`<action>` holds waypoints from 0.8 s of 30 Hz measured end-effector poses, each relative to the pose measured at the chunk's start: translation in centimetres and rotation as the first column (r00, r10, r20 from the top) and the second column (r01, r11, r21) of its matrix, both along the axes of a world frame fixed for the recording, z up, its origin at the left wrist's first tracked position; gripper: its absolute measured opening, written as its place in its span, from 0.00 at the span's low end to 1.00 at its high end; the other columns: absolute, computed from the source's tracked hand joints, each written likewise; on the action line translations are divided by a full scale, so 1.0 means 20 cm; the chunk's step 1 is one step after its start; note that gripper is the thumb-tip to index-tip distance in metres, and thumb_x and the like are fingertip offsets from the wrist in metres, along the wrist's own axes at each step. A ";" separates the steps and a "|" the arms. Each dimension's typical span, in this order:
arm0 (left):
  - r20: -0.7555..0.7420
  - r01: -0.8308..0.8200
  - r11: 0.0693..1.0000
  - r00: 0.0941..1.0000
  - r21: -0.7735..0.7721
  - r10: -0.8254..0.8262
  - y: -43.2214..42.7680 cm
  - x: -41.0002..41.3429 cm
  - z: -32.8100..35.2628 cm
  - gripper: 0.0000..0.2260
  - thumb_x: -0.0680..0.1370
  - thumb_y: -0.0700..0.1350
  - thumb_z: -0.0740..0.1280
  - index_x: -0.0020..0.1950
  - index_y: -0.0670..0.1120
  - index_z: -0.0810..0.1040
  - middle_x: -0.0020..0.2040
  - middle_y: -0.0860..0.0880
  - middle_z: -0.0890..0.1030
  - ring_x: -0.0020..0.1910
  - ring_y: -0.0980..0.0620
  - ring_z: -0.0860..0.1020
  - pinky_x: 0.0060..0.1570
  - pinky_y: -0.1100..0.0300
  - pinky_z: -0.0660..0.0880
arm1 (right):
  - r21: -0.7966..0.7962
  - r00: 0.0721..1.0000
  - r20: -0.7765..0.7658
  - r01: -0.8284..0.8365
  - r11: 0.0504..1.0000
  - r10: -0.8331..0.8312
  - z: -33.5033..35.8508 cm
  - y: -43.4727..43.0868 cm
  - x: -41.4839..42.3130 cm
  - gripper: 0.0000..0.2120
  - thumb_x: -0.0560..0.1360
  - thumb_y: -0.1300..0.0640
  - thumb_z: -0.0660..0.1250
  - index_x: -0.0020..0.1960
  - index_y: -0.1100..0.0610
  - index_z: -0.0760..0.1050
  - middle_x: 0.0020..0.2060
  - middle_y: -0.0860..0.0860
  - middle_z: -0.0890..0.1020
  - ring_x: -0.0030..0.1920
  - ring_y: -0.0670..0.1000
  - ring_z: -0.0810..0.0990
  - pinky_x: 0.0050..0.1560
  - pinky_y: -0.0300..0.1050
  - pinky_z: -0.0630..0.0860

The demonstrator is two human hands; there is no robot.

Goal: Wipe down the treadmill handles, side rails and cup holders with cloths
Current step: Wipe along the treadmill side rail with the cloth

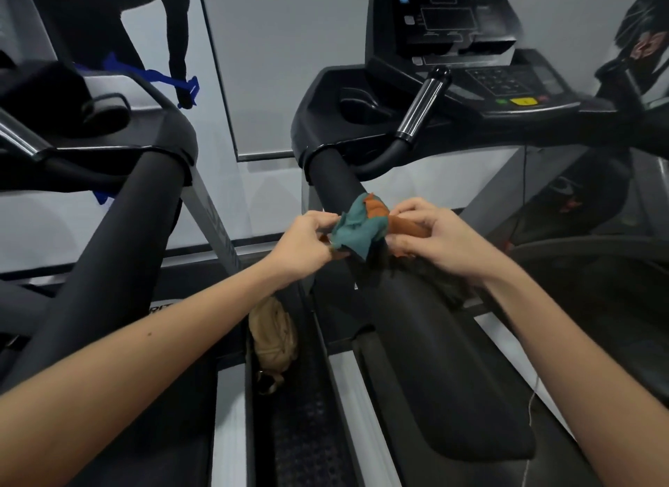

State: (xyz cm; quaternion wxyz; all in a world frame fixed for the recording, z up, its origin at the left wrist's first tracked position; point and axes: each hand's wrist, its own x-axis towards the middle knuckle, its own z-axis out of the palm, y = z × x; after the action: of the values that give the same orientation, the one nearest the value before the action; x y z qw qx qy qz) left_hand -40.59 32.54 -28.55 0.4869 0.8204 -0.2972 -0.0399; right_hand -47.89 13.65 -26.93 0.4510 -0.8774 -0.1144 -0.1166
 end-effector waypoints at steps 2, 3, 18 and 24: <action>-0.029 -0.014 0.999 0.999 -0.036 0.013 0.00 0.00 0.00 0.09 0.72 0.34 0.71 0.48 0.45 0.78 0.51 0.46 0.79 0.47 0.54 0.78 0.45 0.65 0.75 | -0.036 0.999 0.013 0.044 0.998 -0.043 -0.01 0.03 0.08 0.13 0.72 0.56 0.69 0.54 0.61 0.79 0.56 0.47 0.72 0.50 0.39 0.74 0.57 0.32 0.68; -0.064 -0.026 0.998 0.998 -0.065 0.022 0.00 -0.01 0.00 0.10 0.72 0.35 0.71 0.48 0.48 0.77 0.52 0.47 0.78 0.46 0.56 0.77 0.44 0.70 0.75 | -0.017 0.999 -0.012 0.048 0.999 -0.049 0.00 0.05 0.12 0.15 0.73 0.55 0.69 0.58 0.59 0.77 0.60 0.48 0.71 0.54 0.40 0.73 0.60 0.34 0.68; 0.000 -0.039 0.998 0.999 -0.047 0.040 0.00 0.00 -0.05 0.22 0.73 0.37 0.70 0.66 0.41 0.72 0.62 0.51 0.72 0.57 0.56 0.75 0.52 0.72 0.71 | 0.035 0.997 0.060 0.038 0.999 -0.040 -0.02 -0.02 -0.12 0.08 0.70 0.61 0.71 0.45 0.66 0.80 0.46 0.55 0.77 0.44 0.47 0.76 0.48 0.40 0.73; -0.005 -0.059 0.996 0.998 -0.067 0.058 0.01 0.00 -0.09 0.17 0.73 0.41 0.70 0.61 0.41 0.75 0.60 0.50 0.76 0.58 0.54 0.77 0.61 0.62 0.71 | 0.003 0.999 0.041 0.019 1.000 -0.019 -0.01 0.06 0.15 0.09 0.72 0.55 0.70 0.51 0.51 0.76 0.56 0.49 0.71 0.53 0.41 0.73 0.55 0.31 0.67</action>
State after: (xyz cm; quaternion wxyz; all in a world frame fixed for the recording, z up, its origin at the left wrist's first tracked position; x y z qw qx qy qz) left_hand -40.60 32.67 -30.26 0.5155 0.8119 -0.2735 -0.0169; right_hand -44.88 14.86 -27.15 0.4485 -0.8754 -0.1149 -0.1391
